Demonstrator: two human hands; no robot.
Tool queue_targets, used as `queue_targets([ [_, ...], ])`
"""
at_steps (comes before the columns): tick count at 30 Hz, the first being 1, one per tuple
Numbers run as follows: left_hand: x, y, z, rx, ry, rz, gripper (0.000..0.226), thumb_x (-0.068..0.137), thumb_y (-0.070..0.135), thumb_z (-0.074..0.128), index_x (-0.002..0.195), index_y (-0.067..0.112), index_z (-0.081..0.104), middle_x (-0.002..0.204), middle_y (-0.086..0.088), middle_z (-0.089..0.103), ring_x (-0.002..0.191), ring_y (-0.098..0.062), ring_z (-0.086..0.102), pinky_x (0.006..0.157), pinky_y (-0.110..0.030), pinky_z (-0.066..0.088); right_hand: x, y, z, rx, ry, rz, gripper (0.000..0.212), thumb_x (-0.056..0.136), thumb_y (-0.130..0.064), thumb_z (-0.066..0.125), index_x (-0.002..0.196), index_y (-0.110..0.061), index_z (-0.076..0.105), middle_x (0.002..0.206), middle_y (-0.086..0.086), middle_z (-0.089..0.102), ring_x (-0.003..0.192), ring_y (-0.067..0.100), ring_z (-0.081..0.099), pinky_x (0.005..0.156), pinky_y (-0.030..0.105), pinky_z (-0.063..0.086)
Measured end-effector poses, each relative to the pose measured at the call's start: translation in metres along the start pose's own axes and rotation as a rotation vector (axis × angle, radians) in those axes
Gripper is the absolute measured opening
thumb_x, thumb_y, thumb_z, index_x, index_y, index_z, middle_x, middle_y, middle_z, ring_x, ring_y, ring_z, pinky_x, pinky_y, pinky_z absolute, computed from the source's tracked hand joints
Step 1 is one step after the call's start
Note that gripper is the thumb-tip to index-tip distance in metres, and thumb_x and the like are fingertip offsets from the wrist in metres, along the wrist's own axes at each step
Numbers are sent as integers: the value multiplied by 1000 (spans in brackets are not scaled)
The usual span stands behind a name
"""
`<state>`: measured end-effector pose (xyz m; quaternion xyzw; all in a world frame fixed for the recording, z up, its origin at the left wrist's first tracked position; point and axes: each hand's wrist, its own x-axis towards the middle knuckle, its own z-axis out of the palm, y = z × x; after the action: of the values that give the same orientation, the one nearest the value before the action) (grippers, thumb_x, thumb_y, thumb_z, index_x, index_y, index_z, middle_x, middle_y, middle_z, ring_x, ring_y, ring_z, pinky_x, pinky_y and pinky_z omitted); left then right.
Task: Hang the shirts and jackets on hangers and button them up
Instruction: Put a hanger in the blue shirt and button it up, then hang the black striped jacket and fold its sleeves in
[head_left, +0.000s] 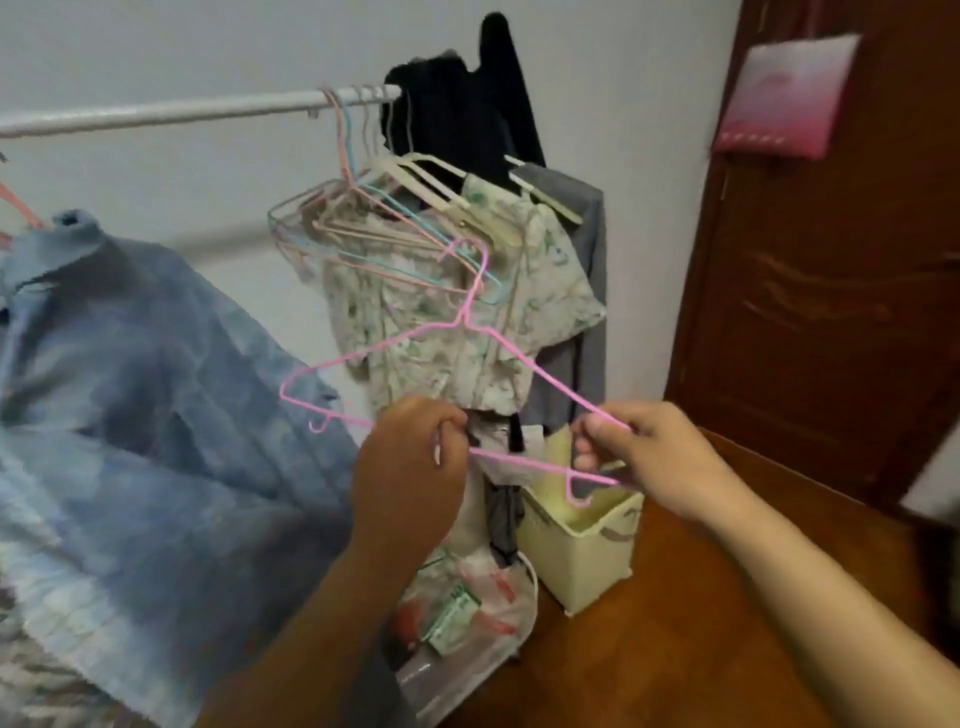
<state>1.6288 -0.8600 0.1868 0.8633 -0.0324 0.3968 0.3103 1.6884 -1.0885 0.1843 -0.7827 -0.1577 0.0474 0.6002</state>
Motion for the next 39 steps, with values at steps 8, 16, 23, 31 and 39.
queue_targets([
  [8, -53, 34, 171, -91, -988, 63, 16, 97, 21, 59, 85, 21, 70, 90, -5, 75, 86, -28, 68, 76, -38, 53, -213, 126, -49, 212, 588, 501, 23, 103, -11, 52, 87, -4, 67, 75, 8, 67, 58, 16, 63, 54, 29, 51],
  [16, -281, 191, 170, -348, -1653, 599, 17, 98, 15, 60, 100, 26, 73, 108, 1, 73, 100, -22, 66, 78, -25, 42, -505, 100, 83, 589, 1612, 725, 21, 106, -11, 45, 93, -5, 59, 78, 11, 64, 59, 25, 69, 47, 29, 56],
  [23, -465, 343, -5, -693, -1793, 1173, 20, 96, 14, 56, 102, 20, 74, 107, 0, 73, 101, -26, 65, 83, -32, 48, -709, 29, 273, 607, 2391, 631, 18, 105, -10, 45, 99, 1, 59, 80, 13, 63, 70, 34, 72, 53, 31, 56],
  [31, -706, 320, -208, -634, -2097, 1505, 20, 99, 17, 54, 101, 30, 69, 98, 11, 67, 98, -15, 64, 77, -27, 45, -889, 47, 522, 857, 2957, 514, 23, 104, -11, 42, 109, 3, 59, 73, 15, 69, 60, 34, 72, 48, 30, 56],
  [39, -862, 292, -355, -345, -2344, 1641, 16, 101, 17, 55, 102, 21, 70, 99, 4, 70, 90, -17, 65, 70, -24, 43, -1015, 7, 696, 1012, 3364, 511, 30, 108, -12, 36, 130, -1, 52, 101, 25, 66, 67, 30, 74, 58, 34, 62],
])
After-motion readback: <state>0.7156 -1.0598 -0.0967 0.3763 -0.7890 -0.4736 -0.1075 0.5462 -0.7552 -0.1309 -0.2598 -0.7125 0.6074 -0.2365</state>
